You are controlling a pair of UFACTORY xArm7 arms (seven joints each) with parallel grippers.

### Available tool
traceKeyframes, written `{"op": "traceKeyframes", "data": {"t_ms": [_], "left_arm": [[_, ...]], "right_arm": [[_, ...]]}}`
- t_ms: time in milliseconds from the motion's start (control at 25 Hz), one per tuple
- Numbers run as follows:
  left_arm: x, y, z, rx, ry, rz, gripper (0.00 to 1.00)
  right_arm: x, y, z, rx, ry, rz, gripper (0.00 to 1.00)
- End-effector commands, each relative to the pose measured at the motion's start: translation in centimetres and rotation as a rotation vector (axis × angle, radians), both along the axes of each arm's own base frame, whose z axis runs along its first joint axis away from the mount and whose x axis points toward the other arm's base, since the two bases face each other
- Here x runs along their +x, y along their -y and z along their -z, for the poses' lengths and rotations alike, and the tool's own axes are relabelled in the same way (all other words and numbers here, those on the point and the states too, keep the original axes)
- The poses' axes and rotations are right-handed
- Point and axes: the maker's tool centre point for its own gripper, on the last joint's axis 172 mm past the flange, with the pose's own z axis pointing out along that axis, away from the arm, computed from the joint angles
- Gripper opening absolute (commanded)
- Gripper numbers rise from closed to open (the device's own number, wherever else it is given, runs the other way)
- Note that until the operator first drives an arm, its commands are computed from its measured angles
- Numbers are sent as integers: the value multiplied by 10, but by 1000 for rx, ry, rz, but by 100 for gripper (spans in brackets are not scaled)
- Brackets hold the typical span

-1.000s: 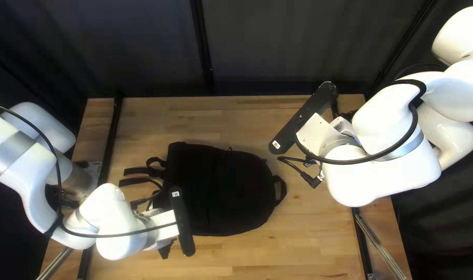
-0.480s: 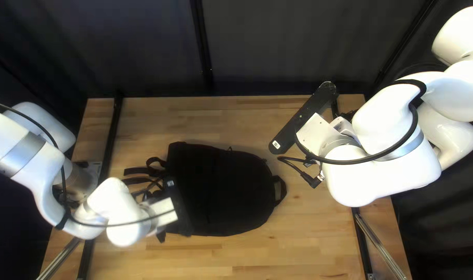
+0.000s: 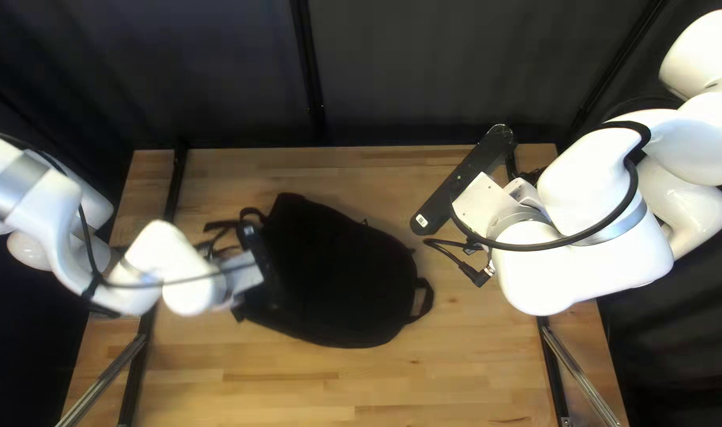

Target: Remove a lunch box from a kids backpack

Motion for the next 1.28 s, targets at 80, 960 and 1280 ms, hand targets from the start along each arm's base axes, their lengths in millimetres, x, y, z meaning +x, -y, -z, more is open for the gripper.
{"op": "traceKeyframes", "data": {"t_ms": [80,960,1280], "left_arm": [[-4,-62,-2,-30,-17,-23,100],[29,-17,-66,-84,4,-20,100],[33,54,-139,-90,36,99,100]], "right_arm": [[0,0,0,0,0,0,100],[0,0,0,0,0,0,100],[0,0,0,0,0,0,100]]}}
